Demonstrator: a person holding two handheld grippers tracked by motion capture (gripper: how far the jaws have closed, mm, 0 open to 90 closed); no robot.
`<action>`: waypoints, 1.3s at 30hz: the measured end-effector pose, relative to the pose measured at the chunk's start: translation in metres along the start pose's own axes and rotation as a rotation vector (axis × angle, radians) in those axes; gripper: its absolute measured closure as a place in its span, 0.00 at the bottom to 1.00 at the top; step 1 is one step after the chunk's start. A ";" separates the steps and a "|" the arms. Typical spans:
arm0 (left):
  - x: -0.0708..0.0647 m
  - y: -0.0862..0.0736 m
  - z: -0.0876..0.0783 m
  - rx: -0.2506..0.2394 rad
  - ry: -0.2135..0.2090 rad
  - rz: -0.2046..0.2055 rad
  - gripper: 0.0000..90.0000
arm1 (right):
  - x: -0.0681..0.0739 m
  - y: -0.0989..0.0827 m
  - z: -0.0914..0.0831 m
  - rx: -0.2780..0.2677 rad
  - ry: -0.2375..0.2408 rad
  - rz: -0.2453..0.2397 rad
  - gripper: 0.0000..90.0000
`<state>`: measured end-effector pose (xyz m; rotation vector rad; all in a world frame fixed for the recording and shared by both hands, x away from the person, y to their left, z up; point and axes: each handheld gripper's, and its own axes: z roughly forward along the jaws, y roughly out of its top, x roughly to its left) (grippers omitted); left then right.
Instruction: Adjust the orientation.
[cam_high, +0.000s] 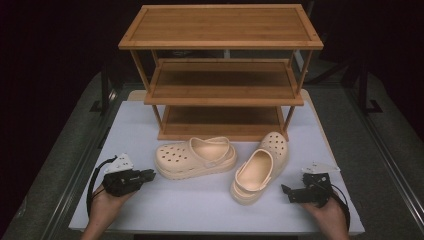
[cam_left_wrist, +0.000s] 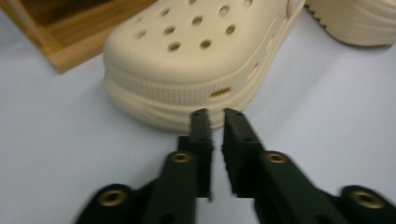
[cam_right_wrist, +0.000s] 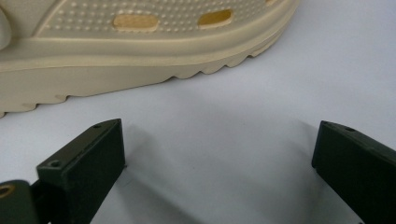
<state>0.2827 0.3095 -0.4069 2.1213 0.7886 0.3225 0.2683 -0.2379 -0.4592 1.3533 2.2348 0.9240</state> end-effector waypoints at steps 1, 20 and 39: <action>-0.001 0.004 0.001 -0.008 -0.008 -0.001 0.97 | 0.000 0.000 0.000 0.000 0.000 0.000 0.02; -0.028 0.096 0.059 -0.092 -0.161 0.107 0.98 | 0.000 0.000 0.000 0.001 0.000 0.001 0.02; -0.035 0.115 0.108 0.041 -0.176 0.130 1.00 | 0.000 0.000 0.000 -0.001 0.001 0.003 0.02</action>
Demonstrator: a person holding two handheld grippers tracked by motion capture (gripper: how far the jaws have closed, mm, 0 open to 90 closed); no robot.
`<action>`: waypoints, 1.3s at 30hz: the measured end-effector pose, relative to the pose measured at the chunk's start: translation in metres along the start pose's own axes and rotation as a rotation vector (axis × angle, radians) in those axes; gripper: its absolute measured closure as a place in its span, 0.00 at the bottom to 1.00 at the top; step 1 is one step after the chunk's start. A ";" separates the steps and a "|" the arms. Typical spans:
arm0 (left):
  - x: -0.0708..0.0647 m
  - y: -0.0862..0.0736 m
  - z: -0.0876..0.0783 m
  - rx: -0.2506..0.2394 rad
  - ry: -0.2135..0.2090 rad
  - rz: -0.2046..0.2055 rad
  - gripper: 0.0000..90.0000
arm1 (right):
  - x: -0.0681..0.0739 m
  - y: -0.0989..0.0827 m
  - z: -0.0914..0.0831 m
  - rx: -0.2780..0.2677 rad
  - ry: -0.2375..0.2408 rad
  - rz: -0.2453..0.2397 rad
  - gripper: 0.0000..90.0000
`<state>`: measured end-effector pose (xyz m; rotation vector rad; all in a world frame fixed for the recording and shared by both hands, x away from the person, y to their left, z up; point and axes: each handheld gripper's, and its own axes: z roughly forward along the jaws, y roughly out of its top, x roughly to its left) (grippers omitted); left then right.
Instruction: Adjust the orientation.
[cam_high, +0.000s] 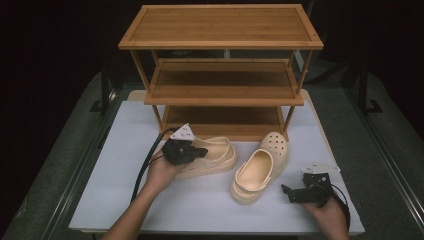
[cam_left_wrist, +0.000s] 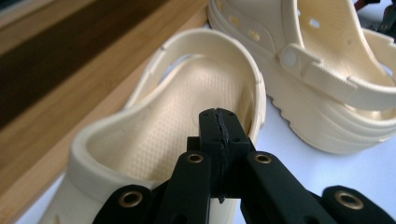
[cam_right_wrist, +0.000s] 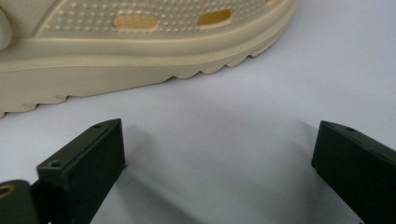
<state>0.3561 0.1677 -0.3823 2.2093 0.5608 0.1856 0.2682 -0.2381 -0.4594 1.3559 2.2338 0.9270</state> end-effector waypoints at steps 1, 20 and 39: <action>0.000 0.000 0.000 0.006 -0.005 0.002 1.00 | 0.000 0.000 0.000 0.000 0.000 0.000 0.02; -0.014 -0.009 -0.017 0.071 -0.061 0.014 1.00 | 0.000 0.000 0.000 0.000 0.000 0.000 0.02; -0.013 -0.048 -0.070 0.072 -0.043 -0.024 1.00 | 0.000 0.000 0.000 0.002 -0.001 -0.001 0.02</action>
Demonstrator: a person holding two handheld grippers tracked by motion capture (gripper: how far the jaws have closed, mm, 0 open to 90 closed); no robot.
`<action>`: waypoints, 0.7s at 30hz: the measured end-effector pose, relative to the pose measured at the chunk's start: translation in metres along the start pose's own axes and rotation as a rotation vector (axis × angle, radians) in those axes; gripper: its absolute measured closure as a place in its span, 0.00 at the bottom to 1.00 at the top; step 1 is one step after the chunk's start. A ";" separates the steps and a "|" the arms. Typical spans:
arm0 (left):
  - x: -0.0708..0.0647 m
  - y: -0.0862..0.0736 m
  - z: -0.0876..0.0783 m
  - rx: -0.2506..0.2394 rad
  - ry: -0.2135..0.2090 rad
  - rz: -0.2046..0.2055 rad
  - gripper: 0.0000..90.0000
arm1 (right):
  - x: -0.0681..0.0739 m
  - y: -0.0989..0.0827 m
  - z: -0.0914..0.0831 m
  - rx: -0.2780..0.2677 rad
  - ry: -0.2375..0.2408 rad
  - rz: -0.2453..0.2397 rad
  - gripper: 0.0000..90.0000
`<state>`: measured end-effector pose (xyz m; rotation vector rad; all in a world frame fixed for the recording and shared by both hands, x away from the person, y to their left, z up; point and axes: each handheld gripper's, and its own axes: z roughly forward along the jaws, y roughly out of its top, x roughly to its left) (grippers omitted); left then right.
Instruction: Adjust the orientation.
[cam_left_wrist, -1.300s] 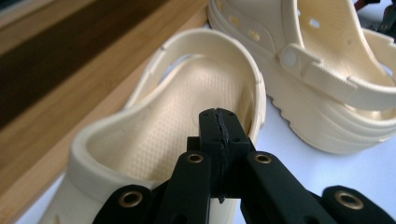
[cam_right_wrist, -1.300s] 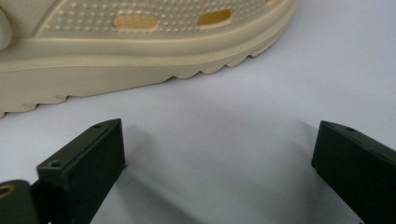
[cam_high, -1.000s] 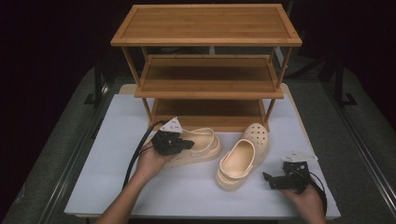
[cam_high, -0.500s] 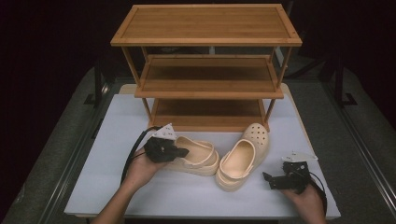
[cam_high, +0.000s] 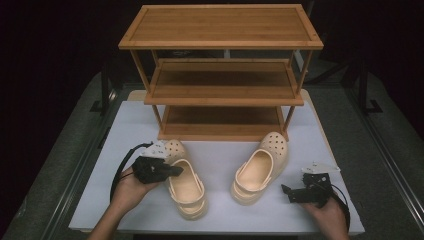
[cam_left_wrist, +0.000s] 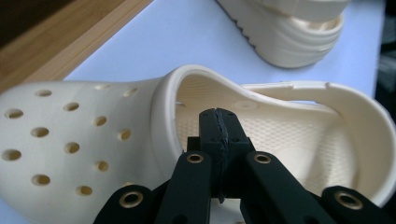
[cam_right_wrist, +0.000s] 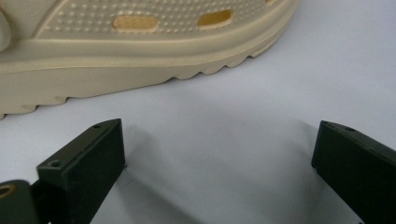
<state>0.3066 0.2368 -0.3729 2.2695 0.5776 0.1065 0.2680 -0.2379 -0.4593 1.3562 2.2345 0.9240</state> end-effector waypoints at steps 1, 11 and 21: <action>0.000 -0.001 0.000 -0.001 -0.003 -0.002 1.00 | 0.000 0.000 0.000 0.000 0.000 0.001 0.02; -0.008 0.000 -0.004 -0.032 -0.026 0.008 0.97 | 0.000 0.000 0.000 -0.001 0.001 0.001 0.02; 0.009 -0.035 -0.047 -0.049 0.110 -0.058 1.00 | 0.000 0.000 0.000 -0.001 0.001 0.001 0.02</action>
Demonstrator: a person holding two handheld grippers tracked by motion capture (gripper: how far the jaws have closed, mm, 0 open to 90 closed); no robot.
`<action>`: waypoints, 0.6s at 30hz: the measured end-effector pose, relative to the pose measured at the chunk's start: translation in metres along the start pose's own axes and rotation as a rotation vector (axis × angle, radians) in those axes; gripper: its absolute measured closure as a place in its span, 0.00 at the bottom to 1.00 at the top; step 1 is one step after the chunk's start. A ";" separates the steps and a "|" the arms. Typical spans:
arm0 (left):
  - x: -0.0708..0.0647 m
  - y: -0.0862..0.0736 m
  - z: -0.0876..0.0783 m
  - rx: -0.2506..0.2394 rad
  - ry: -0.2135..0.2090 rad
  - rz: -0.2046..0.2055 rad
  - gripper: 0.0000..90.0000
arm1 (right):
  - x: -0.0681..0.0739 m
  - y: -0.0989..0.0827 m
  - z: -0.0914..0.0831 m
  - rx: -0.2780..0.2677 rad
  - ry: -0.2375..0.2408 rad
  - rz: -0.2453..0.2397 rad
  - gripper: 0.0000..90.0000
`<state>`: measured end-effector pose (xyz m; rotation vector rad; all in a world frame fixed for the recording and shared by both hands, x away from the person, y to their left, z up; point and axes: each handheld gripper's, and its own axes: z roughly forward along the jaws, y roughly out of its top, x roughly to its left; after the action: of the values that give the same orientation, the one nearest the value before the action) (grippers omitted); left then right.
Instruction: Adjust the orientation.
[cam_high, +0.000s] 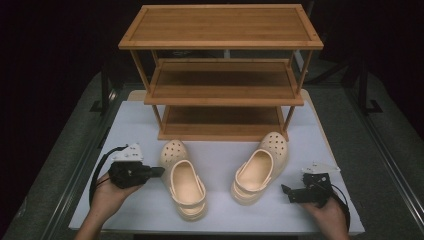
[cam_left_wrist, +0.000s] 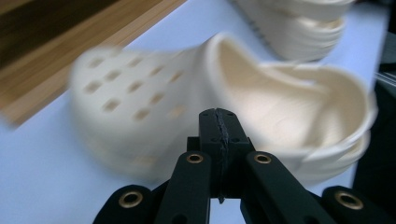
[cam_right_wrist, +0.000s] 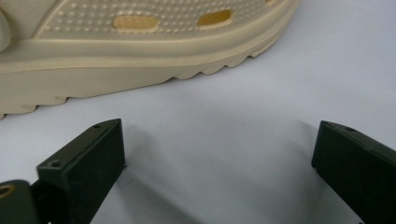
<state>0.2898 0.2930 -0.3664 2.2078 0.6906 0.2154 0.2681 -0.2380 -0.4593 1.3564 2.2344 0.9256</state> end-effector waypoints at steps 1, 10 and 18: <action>0.006 -0.005 -0.001 0.003 0.016 -0.016 1.00 | 0.000 0.000 0.000 0.000 0.000 0.000 0.02; 0.052 -0.029 0.021 0.038 0.093 -0.109 1.00 | 0.000 0.000 0.000 0.000 0.000 0.000 0.02; 0.058 -0.026 0.046 0.062 0.082 -0.092 1.00 | 0.000 0.000 0.000 0.000 0.000 0.000 0.02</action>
<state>0.3440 0.3086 -0.4202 2.2293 0.8526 0.2418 0.2682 -0.2382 -0.4593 1.3563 2.2345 0.9258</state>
